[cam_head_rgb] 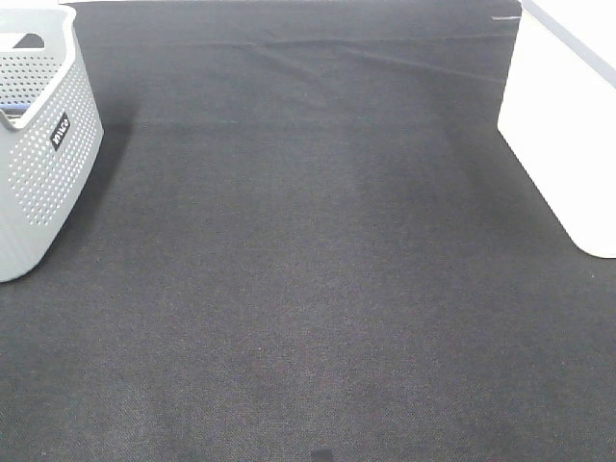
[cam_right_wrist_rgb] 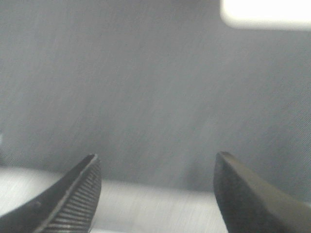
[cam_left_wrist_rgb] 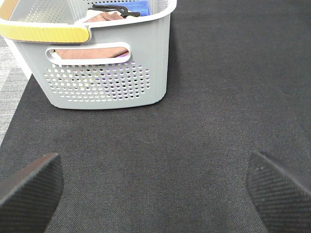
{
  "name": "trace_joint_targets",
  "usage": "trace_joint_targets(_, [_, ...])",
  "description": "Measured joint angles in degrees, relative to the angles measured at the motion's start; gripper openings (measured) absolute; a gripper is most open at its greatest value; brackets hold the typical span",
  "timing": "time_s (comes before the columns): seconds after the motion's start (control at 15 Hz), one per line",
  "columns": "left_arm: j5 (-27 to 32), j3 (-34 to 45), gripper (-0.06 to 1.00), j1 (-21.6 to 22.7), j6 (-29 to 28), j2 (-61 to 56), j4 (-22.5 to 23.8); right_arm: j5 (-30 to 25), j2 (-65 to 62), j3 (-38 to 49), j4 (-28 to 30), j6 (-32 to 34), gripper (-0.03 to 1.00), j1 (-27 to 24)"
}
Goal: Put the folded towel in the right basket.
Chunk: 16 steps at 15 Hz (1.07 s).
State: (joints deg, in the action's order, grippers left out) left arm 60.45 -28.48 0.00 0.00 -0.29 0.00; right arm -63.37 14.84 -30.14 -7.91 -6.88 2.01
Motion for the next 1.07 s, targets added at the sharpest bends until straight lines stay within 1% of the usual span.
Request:
trace_joint_targets(0.2, [0.00, 0.00, 0.97, 0.00, 0.00, 0.00, 0.00, 2.06, -6.47, 0.52, 2.06, 0.06, 0.63, 0.00])
trace_joint_targets(0.47, [0.00, 0.00, 0.97, 0.00, 0.00, 0.00, 0.00, 2.18, -9.63, 1.20, 6.19, 4.13, 0.63, 0.00])
trace_joint_targets(1.07, [0.00, 0.00, 0.97, 0.00, 0.00, 0.00, 0.00, 2.18, -9.80, 1.26, 6.42, 5.04, 0.63, 0.00])
